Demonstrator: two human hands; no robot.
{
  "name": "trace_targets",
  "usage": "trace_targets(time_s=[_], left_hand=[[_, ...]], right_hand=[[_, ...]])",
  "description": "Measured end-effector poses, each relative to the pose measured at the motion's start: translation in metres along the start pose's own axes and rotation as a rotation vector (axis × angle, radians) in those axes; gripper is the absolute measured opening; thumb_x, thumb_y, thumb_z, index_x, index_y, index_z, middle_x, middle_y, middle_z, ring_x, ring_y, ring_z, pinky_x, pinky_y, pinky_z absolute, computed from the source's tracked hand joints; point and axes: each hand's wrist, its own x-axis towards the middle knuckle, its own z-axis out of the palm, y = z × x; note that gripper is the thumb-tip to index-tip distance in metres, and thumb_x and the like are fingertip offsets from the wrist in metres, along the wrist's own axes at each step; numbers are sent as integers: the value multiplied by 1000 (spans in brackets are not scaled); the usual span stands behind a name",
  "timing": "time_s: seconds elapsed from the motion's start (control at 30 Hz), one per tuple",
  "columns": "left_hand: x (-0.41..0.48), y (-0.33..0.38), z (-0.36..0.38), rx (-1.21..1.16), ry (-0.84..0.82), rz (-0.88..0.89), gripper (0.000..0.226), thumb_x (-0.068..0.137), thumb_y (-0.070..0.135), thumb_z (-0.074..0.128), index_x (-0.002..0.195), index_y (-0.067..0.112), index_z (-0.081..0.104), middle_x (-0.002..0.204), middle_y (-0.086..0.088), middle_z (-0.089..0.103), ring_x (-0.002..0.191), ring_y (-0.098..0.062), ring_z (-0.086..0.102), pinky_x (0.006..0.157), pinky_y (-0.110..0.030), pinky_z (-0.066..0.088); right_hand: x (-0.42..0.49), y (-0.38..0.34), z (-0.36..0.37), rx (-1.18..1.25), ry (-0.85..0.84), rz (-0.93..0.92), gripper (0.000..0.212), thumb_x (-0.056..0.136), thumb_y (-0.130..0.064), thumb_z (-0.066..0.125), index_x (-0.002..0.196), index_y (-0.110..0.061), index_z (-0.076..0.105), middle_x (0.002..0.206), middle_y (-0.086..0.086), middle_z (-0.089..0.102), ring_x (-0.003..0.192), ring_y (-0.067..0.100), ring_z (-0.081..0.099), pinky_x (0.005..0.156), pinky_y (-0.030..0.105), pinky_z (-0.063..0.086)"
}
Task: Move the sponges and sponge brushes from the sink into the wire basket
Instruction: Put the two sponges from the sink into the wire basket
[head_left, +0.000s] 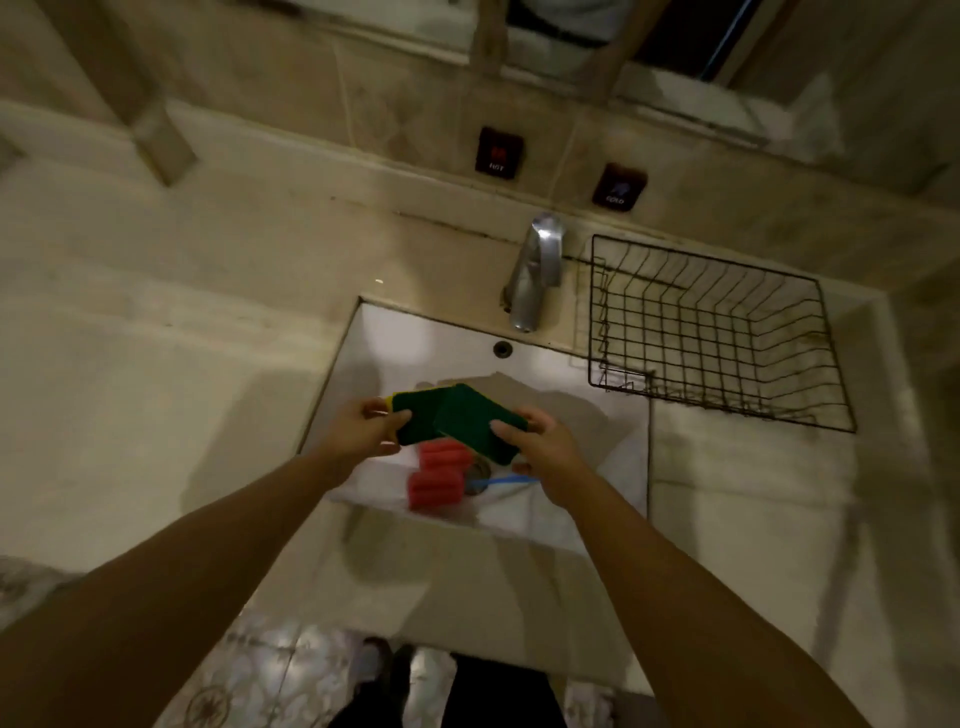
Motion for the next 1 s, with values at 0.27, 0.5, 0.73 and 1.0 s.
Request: trace_targets(time_s=[0.27,0.5,0.73,1.0], left_hand=[[-44,50,5,-67,-119,30,24,84,7,65,107,0,63,105,-22,69,94,-34,67,73,-39,57],[-46,92,77,51,-324,46,23,87,8,63,108,1,63,115,-24,64,99,-32,66,73,-37,61],[-32,124,168,2,-472,41,26,85,5,62,111,1,62,119,-24,59,98,-31,61,65,-33,60],[20,138,222,-16,-414,27,27,85,10,65,112,4,63,113,-19,66,98,-29,69,73,-33,59]], right_hand=[[-75,-19,-23,511,96,-66,35,84,4,68,115,-8,58,115,19,70,94,32,74,80,44,62],[-105,-38,-95,713,224,-175,37,89,4,61,124,-5,60,121,18,69,109,31,68,88,39,57],[-69,-76,-185,720,353,-157,34,91,1,59,125,-4,61,123,18,68,107,29,68,87,35,57],[61,-112,-242,398,429,-25,31,84,-3,71,114,-5,63,122,19,67,107,33,67,86,40,60]])
